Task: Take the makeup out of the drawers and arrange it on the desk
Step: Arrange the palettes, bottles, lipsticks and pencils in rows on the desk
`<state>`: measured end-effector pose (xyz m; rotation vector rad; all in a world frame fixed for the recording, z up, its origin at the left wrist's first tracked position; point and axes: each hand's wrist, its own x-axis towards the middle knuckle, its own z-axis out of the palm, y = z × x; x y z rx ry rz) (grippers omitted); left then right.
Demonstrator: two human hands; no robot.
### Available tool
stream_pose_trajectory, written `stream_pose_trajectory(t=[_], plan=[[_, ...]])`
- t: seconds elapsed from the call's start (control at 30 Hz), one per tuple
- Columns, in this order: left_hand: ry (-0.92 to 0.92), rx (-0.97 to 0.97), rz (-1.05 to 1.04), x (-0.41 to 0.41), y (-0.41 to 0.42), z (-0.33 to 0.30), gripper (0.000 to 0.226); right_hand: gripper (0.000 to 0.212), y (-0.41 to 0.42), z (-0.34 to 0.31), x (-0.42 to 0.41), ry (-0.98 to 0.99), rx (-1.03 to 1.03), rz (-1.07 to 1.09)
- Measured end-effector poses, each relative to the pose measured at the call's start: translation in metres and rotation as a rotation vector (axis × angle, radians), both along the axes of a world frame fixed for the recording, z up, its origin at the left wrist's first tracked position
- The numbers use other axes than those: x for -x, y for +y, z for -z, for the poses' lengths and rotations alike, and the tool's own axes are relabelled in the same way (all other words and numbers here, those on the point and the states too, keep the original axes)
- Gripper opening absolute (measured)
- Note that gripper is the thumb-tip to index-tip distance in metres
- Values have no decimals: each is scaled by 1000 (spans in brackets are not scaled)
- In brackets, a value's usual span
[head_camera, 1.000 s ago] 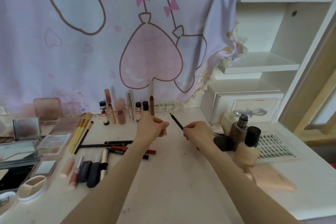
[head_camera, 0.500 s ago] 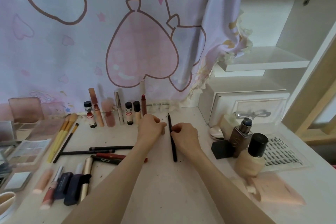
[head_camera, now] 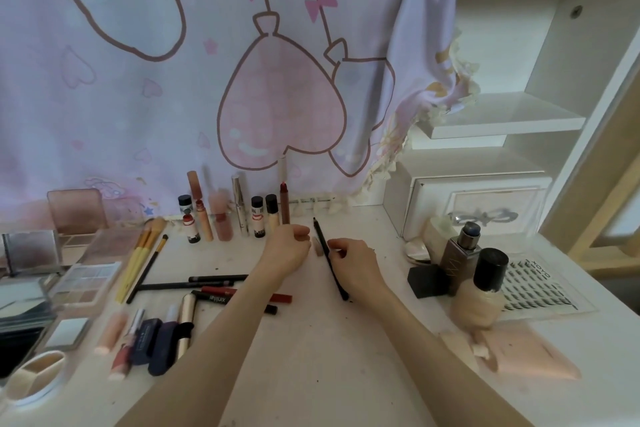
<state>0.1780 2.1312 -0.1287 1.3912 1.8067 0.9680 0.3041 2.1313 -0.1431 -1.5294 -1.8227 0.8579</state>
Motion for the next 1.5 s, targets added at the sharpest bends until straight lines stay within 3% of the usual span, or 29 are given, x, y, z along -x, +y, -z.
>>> stream_pose_trajectory(t=[0.2,0.4,0.6,0.87,1.07,1.13,1.23,1.27,1.33,1.43,1.5], plan=[[279,-167,122,23,-43,-14,34,32,-18,3,-3,-91,-161,-14],[456,-262,16,74,-90,-19,28,25,-47,5,20,-282,-431,-217],[537,-267,-29,100,-111,-15,27,26,-48,-1,51,-500,-313,-336],[634,-303,-7,106,-116,-11,30,22,-47,-11,52,-530,-261,-341],[843,-383,104,96,-120,-23,40,8,-60,-37,27,-94,-156,-301],[876,-398,186,89,-120,-27,32,10,-65,-48,20,186,-50,-285],[618,-371,239,70,-120,-31,22,9,-72,-59,13,783,209,-238],[532,-372,233,63,-120,-33,19,10,-75,-60,13,838,226,-226],[458,-382,245,50,-122,-36,18,12,-80,-55,15,730,161,-202],[527,-385,306,45,-122,-39,25,17,-85,-54,14,533,-32,-124],[500,-405,273,50,-122,-44,26,21,-85,-57,6,449,-54,-170]])
